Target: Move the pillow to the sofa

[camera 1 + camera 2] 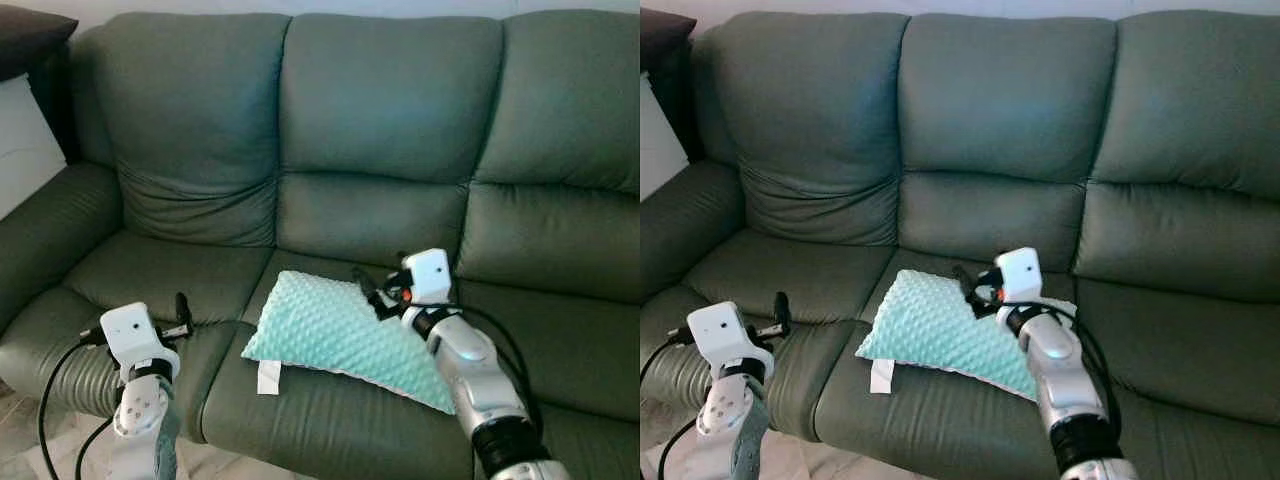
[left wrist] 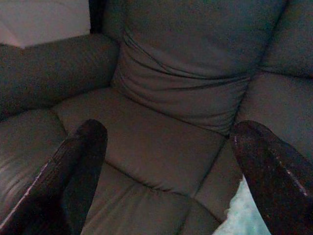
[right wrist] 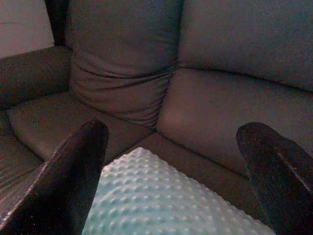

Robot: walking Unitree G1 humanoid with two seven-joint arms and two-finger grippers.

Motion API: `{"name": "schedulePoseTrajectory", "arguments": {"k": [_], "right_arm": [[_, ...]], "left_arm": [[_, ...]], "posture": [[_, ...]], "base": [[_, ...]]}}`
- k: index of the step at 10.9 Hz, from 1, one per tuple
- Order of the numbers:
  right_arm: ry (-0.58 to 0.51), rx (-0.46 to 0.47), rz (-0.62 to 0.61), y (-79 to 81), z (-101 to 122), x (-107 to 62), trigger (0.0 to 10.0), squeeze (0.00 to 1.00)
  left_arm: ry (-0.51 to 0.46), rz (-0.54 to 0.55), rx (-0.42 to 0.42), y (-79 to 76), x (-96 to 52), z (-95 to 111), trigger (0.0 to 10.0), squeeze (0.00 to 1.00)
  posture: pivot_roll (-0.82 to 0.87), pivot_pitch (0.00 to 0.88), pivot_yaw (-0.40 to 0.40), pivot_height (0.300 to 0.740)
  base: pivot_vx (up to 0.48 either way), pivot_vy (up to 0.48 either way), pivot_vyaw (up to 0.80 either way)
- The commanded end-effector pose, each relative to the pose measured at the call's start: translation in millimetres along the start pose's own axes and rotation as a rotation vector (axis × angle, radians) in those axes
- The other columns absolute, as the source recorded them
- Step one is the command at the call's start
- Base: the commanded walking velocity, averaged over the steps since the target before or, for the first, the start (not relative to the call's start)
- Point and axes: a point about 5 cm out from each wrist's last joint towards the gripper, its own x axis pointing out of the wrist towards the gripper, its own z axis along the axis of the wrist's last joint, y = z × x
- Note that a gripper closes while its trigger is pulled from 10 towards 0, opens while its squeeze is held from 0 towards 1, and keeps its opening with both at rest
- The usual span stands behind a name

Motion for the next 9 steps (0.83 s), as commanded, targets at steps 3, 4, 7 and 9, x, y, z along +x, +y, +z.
{"name": "schedulePoseTrajectory", "arguments": {"k": [3,4,7,9], "right_arm": [[-0.025,-0.031,0.021,7.9,8.1,3.4,10.0,0.0],[-0.031,-0.06,0.037,8.8,10.2,4.3,10.0,0.0],[-0.026,-0.047,0.03,8.6,10.5,6.8,10.0,0.0],[-0.029,-0.042,0.032,10.1,10.9,7.8,10.0,0.0]], "left_arm": [[-0.01,-0.019,-0.032,-0.6,1.6,8.9,10.0,0.0],[0.002,-0.013,-0.047,-0.9,1.6,8.3,10.0,0.0],[0.043,0.019,0.071,-4.8,0.5,8.6,10.0,0.0],[0.026,-0.045,-0.062,-5.6,2.5,11.9,10.0,0.0]], "posture": [[-0.19,0.0,0.073,0.74],[-0.19,0.0,0.067,0.74],[-0.19,0.0,0.068,0.74],[-0.19,0.0,0.071,0.74]], "base": [[0.0,0.0,0.0],[0.0,0.0,0.8],[0.0,0.0,0.8],[0.0,0.0,0.8]]}}
